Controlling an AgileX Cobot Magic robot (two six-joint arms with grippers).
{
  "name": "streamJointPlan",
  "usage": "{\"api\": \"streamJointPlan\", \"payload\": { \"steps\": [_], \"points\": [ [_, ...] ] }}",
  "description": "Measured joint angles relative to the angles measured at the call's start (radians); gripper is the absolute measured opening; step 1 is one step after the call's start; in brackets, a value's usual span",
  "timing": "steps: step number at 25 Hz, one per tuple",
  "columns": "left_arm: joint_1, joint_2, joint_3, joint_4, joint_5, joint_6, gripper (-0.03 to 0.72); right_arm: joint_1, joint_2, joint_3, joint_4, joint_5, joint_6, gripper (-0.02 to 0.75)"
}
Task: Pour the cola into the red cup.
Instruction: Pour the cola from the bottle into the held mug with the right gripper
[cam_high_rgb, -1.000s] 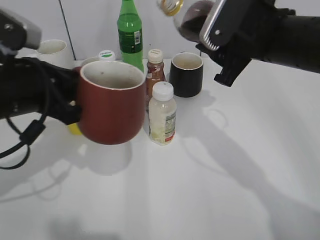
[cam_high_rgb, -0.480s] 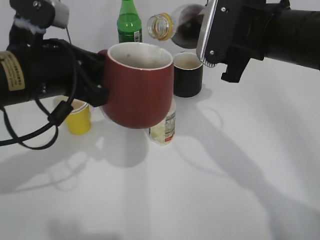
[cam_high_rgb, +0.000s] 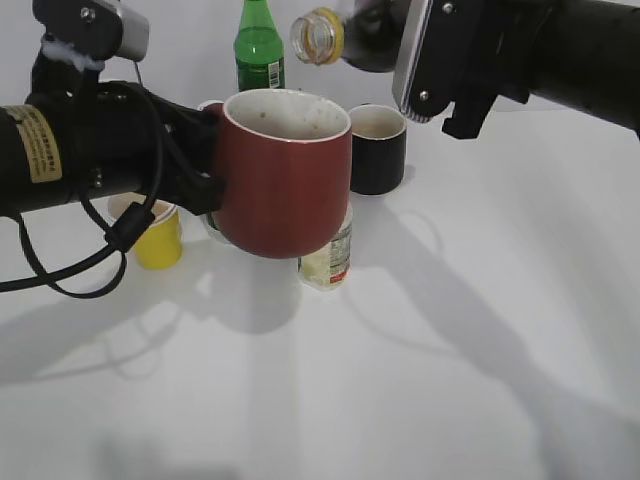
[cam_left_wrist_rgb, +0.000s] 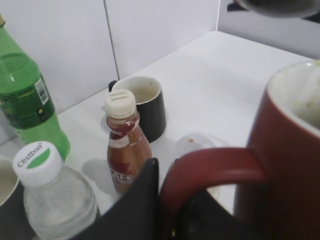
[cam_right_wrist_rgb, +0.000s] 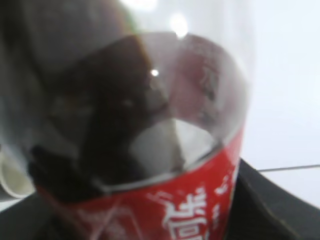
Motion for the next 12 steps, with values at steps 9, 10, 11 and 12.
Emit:
{"api": "streamJointPlan", "payload": {
  "steps": [9,10,11,12],
  "points": [
    [-0.001,0.0,0.0,0.0,-0.022,0.0,0.051,0.0,0.0,0.0,0.0,-0.048,-0.067,0.462],
    [-0.001,0.0,0.0,0.0,-0.035,-0.001,0.051,0.0,0.0,0.0,0.0,-0.053,-0.075,0.462],
    [-0.001,0.0,0.0,0.0,-0.047,-0.001,0.051,0.0,0.0,0.0,0.0,-0.061,-0.082,0.462],
    [-0.001,0.0,0.0,0.0,-0.059,-0.001,0.051,0.0,0.0,0.0,0.0,-0.071,-0.087,0.462]
  ]
}}
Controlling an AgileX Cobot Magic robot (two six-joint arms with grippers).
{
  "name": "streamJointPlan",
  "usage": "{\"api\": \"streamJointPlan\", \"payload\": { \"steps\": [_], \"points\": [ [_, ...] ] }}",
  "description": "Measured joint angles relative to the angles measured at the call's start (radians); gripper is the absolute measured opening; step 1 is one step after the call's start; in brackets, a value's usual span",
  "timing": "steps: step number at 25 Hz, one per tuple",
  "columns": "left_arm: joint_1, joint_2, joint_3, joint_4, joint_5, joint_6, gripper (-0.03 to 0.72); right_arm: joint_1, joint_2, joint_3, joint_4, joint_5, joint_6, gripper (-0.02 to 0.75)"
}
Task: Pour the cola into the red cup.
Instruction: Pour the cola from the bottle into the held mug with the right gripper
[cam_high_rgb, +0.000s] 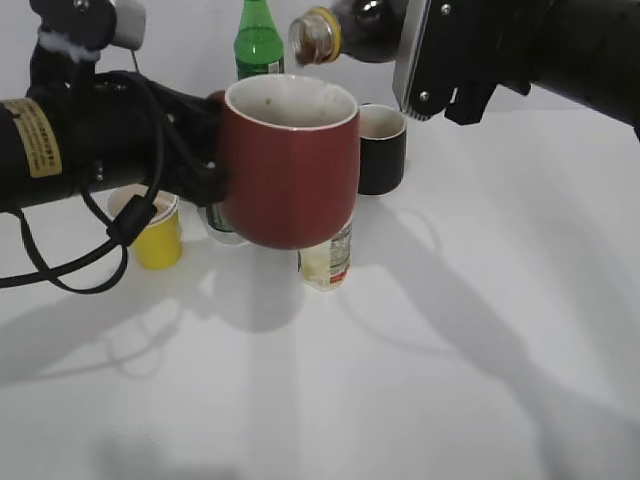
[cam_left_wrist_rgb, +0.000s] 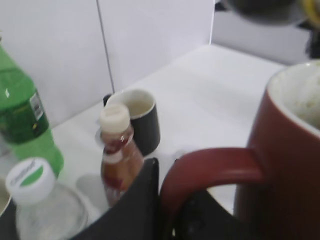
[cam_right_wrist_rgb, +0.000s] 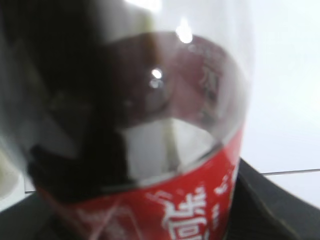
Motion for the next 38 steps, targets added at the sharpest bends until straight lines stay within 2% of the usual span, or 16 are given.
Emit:
{"api": "streamJointPlan", "payload": {
  "steps": [5,38],
  "points": [
    [0.0,0.0,0.0,-0.006,-0.045,0.0,0.051,0.0,0.0,0.0,-0.001,-0.022,-0.016,0.462],
    [0.0,0.0,0.0,-0.007,-0.054,0.001,0.051,0.0,0.0,0.0,-0.017,-0.109,-0.067,0.462]
  ]
}}
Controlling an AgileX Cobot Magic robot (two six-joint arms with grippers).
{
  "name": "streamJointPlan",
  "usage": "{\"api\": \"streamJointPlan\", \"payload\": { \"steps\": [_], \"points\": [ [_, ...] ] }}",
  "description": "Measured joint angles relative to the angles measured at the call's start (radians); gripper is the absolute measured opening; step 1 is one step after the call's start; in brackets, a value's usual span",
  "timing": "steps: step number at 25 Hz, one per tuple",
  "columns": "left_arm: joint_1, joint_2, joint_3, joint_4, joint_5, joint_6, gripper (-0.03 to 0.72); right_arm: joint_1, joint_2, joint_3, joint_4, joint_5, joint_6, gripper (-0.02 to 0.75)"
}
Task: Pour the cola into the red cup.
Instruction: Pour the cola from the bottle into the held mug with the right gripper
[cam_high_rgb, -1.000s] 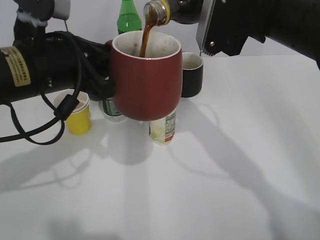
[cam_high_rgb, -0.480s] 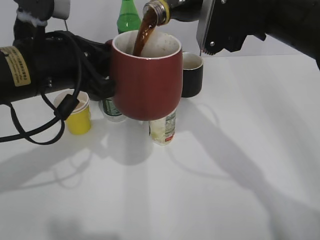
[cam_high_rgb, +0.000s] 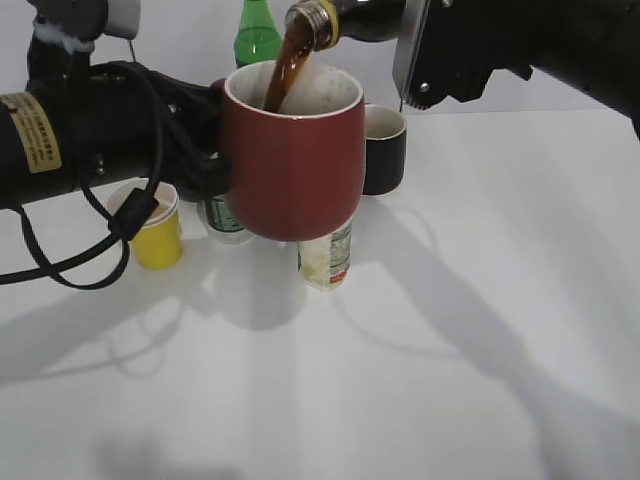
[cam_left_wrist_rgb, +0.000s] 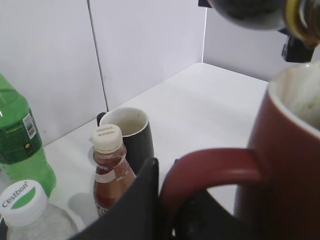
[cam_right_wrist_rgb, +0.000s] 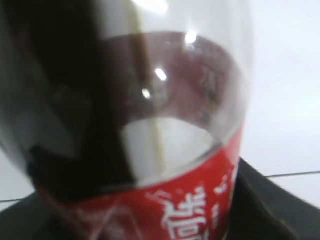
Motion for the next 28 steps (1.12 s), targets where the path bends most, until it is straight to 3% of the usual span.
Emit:
{"api": "streamJointPlan", "payload": {
  "steps": [13,17,28],
  "points": [
    [0.001,0.0,0.0,-0.025,-0.006,0.001,0.051,0.0,0.0,0.005,-0.042,0.037,0.127,0.462],
    [0.004,0.0,-0.002,-0.028,-0.023,0.003,0.051,0.0,0.0,0.027,-0.105,0.089,0.272,0.462],
    [0.004,-0.001,-0.003,-0.03,-0.073,0.009,0.051,0.0,0.001,0.031,-0.091,0.133,0.782,0.462]
  ]
}}
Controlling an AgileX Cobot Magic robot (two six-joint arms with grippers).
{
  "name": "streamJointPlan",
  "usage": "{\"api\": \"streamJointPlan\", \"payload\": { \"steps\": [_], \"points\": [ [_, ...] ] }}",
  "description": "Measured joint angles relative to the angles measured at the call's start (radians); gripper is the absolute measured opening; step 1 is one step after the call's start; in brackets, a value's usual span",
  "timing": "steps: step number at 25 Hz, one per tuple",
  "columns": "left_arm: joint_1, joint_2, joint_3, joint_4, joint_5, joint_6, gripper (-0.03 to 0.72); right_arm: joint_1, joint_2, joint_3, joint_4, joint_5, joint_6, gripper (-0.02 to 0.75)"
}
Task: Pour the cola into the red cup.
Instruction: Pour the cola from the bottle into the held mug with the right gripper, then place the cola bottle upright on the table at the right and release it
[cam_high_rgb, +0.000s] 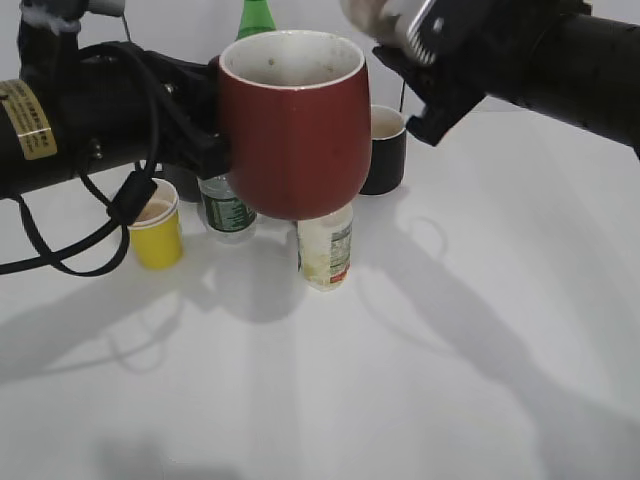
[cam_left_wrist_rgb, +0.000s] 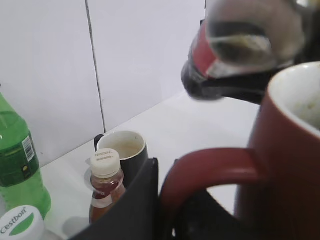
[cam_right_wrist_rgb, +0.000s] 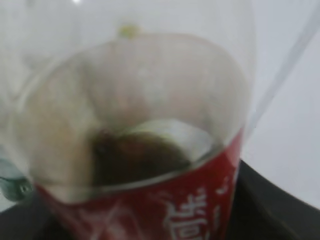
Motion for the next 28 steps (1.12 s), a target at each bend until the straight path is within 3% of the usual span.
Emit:
{"api": "streamJointPlan", "payload": {
  "steps": [5,9,12,16,19,23,28],
  "points": [
    [0.034,-0.005,0.0,0.001,0.011,0.0,0.051,-0.002,-0.006,0.0,0.09,0.017,0.312,0.462],
    [0.144,-0.075,0.043,0.005,0.037,0.035,0.051,-0.051,-0.03,0.01,0.109,0.127,0.492,0.462],
    [0.304,-0.139,0.102,0.003,0.034,0.1,0.05,-0.122,-0.039,0.061,0.111,0.127,0.595,0.462],
    [0.535,-0.117,0.136,0.013,0.022,0.122,0.05,-0.206,-0.04,0.179,0.104,0.005,0.711,0.462],
    [0.653,-0.019,0.141,0.013,-0.116,0.126,0.05,-0.225,-0.04,0.231,0.096,-0.04,0.733,0.462],
    [0.735,0.185,0.111,-0.016,-0.332,0.199,0.05,-0.226,-0.04,0.241,0.084,-0.059,0.738,0.462],
    [0.755,0.457,0.056,-0.124,-0.489,0.307,0.05,-0.226,-0.04,0.241,0.082,-0.088,0.739,0.462]
  ]
}}
